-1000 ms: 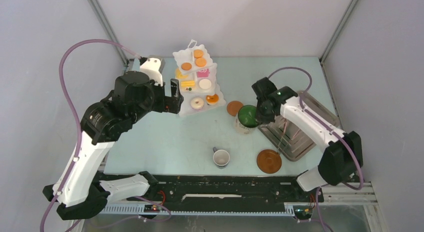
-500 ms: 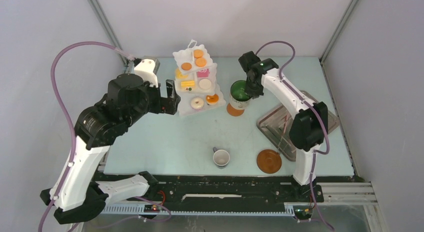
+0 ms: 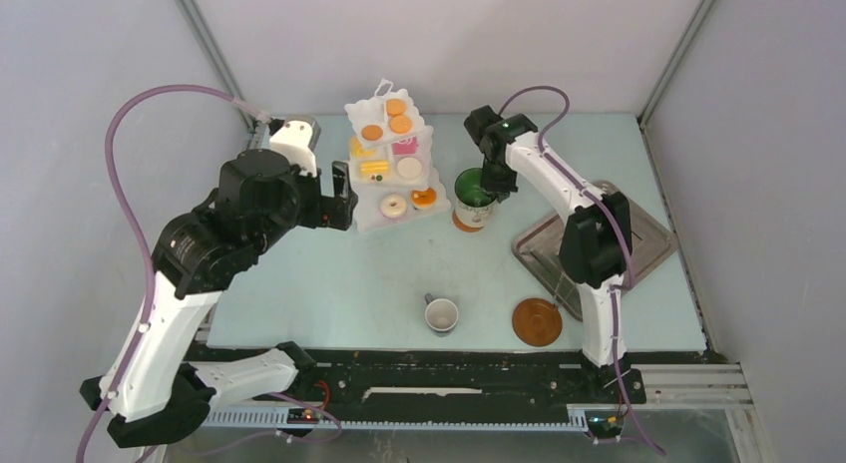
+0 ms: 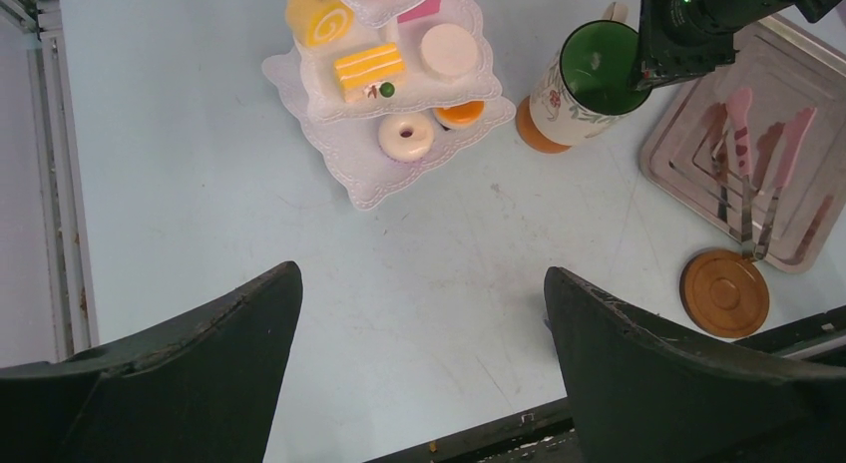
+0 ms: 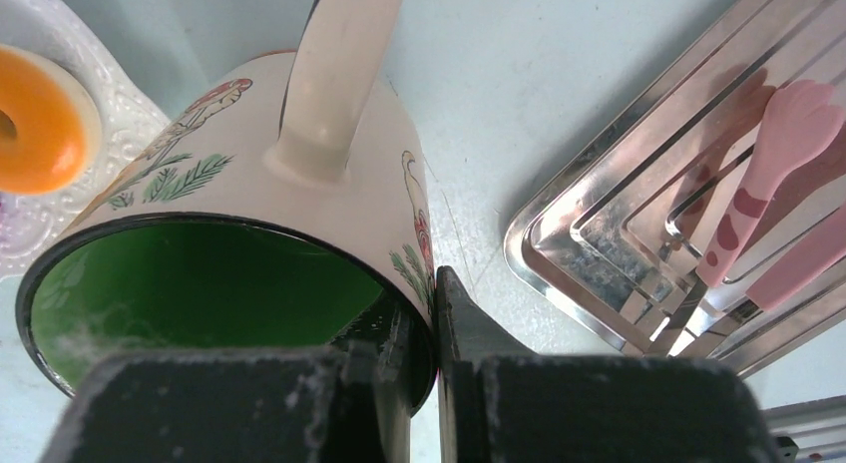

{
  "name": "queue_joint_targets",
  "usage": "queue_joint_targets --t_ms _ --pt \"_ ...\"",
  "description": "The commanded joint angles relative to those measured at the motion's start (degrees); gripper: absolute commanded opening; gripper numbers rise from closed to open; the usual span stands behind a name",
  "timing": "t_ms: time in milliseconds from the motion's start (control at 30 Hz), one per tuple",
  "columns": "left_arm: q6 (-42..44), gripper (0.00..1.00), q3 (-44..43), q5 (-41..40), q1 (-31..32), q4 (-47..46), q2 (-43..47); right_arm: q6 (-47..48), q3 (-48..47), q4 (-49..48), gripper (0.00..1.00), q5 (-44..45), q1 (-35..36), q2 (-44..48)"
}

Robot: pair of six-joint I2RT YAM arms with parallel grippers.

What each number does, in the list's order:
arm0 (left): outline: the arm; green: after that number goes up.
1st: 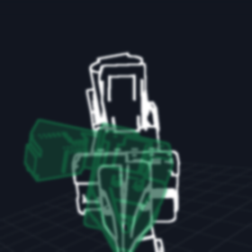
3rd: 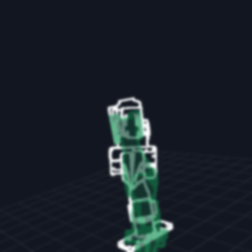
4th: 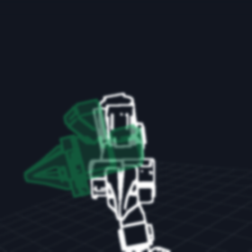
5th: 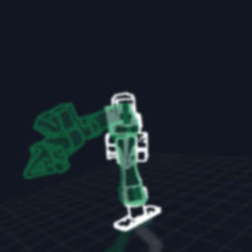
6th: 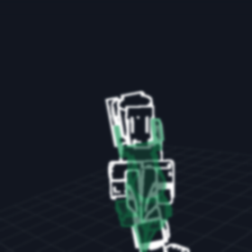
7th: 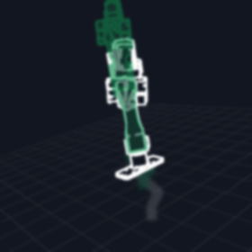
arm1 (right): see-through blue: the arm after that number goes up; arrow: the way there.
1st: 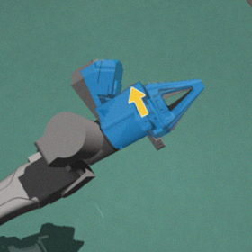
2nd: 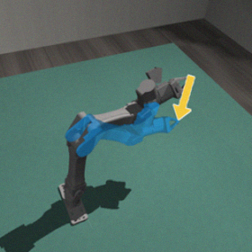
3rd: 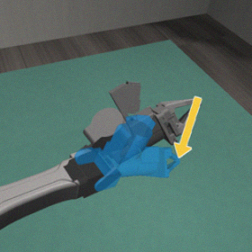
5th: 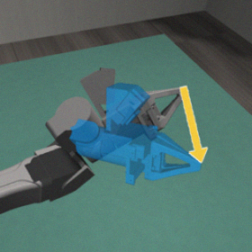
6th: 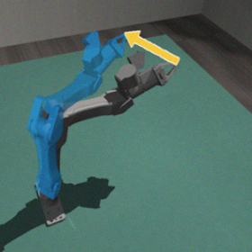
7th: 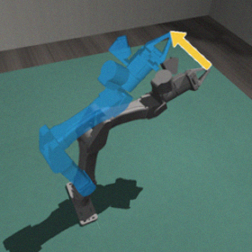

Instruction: Serve the afternoon tea

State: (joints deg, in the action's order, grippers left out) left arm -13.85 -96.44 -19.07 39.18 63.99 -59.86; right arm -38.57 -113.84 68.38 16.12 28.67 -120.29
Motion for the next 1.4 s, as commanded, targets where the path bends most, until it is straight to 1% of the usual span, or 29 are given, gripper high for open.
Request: queue_joint_targets --t_ms 0,500,1233,1300,1367 --pt "1.6 0.98 0.4 -1.0 -0.3 -1.7 0.8 -1.5 -4.6 -1.3 0.00 -0.8 0.7 0.1" --pt "1.6 0.98 0.8 -1.0 -0.3 -1.6 1.5 -2.0 -4.5 -2.4 0.00 -1.4 1.0 -1.2" --pt "1.7 0.98 0.9 -1.2 -0.3 -1.6 1.7 -0.1 -3.0 -4.6 0.12 -2.9 0.3 -3.3" --pt "1.7 0.98 1.0 -1.1 -0.2 -1.6 1.7 0.5 -3.0 -4.4 0.17 -2.6 0.5 -3.4" --pt "1.6 0.98 1.0 -0.9 -0.2 -1.6 1.6 1.3 -2.6 -4.7 0.29 -2.4 0.4 -3.1"
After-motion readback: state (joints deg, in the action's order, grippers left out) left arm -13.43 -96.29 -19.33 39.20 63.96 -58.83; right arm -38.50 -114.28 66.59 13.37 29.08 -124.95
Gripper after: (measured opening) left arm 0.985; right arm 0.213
